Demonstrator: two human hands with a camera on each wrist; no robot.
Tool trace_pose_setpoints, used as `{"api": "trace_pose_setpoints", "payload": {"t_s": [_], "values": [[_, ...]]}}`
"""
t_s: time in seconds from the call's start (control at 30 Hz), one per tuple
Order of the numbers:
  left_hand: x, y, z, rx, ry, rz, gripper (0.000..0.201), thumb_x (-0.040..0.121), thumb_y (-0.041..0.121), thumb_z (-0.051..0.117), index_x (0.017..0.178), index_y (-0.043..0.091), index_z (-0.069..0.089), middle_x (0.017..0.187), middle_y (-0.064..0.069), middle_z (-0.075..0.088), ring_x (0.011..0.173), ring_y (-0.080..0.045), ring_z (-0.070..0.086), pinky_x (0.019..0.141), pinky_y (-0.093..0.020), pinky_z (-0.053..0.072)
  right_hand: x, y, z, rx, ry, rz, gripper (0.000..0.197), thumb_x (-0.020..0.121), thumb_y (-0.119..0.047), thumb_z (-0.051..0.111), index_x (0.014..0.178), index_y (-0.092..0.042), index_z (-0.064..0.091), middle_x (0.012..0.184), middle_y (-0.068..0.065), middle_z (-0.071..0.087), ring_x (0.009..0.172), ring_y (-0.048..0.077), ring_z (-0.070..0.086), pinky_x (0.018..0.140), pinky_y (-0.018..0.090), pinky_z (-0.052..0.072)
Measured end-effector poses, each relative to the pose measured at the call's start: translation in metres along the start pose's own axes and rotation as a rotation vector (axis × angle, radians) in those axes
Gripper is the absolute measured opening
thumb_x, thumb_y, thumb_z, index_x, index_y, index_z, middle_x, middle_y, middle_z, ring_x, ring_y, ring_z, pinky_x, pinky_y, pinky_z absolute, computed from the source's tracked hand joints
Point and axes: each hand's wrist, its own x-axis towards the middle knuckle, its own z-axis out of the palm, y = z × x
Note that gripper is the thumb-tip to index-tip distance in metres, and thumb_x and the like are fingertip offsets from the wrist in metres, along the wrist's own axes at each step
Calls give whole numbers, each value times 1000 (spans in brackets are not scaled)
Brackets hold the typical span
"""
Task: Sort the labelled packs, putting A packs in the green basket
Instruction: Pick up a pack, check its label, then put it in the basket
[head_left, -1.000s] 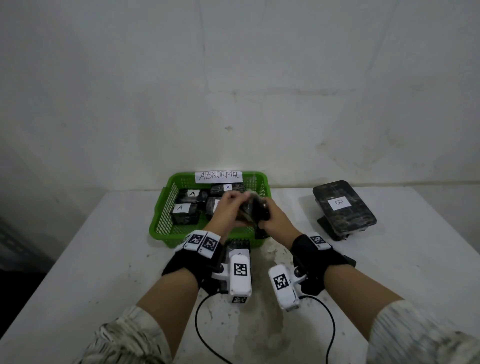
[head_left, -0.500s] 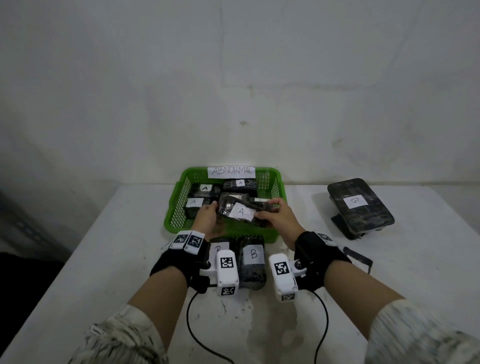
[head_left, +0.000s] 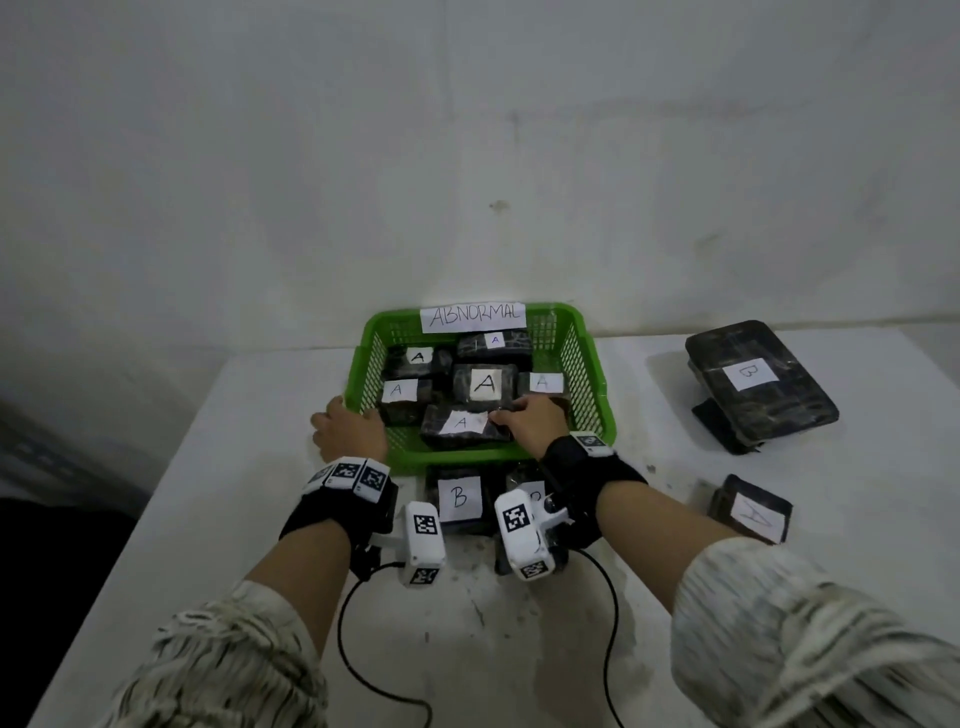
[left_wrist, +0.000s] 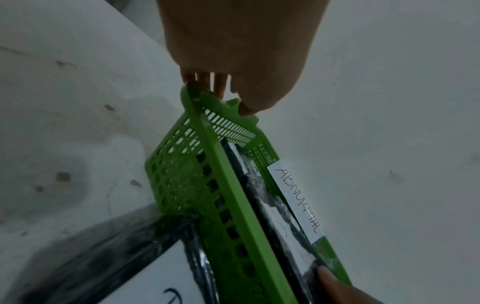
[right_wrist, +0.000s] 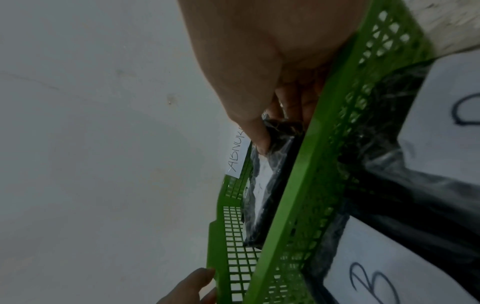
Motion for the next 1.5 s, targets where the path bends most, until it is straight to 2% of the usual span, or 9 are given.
{"api": "trace_pose_setpoints", "payload": {"t_s": [0.2,0.3,0.43,0.53,0.63,0.77,1.07,1.27,1.5], "values": [[-1,-1,21,-63,-51,94,40,96,11,42,135,8,47,129,-24,35,108,-40,50,96,-39,40,21,-10,2,-61,-52,44,44,91,-28,62,56,-9,43,57,6,41,53,19,40,59,30,35],[-5,-3,27,-111,-47,159,40,97,9,41,136,8,46,126,-24,37,105,-36,51,96,-32,37,27,-11,5,-112,-104,62,31,90,-26,64,69,-3,57,60,8,49,56,19,46,63,30,42],[-2,-2,31,-159,-41,213,41,96,7,44,137,9,45,124,-25,39,106,-34,50,95,-25,33,34,-11,16,-169,-74,78,31,87,-28,69,74,-4,54,61,5,46,55,15,43,51,26,36],[4,-1,34,-181,-50,198,41,97,11,44,138,11,44,124,-23,39,105,-33,52,95,-24,34,38,-12,23,-64,40,81,31,83,-21,73,84,-8,45,75,3,46,76,22,48,64,30,39],[7,0,38,-171,-36,193,41,97,13,44,139,11,43,124,-21,39,105,-32,52,95,-25,35,44,-12,28,-111,68,72,27,85,-18,72,69,-7,53,65,3,50,71,23,53,72,35,50],[10,2,42,-136,-16,211,42,97,13,44,138,12,44,122,-21,40,104,-33,52,94,-29,38,49,-10,31,-164,35,51,20,88,-14,66,89,6,73,93,20,71,90,33,66,78,33,53],[14,4,42,-12,-41,203,43,98,18,42,140,17,41,124,-22,41,112,-35,47,94,-39,39,48,-5,21,-201,-94,-31,22,89,-13,63,106,-1,70,113,15,67,104,31,62,85,31,49],[-6,26,30,205,7,58,64,92,23,50,148,20,20,139,-20,31,127,-35,30,104,-45,25,41,-4,-17,-2,198,-188,16,87,-13,59,102,-11,59,93,8,59,86,22,56,75,29,45],[-66,69,63,258,-35,459,42,90,28,52,131,19,47,132,-16,39,126,-33,31,108,-42,18,40,34,-98,-33,484,-156,18,82,-12,60,100,-13,60,98,14,59,97,32,54,80,37,42]]}}
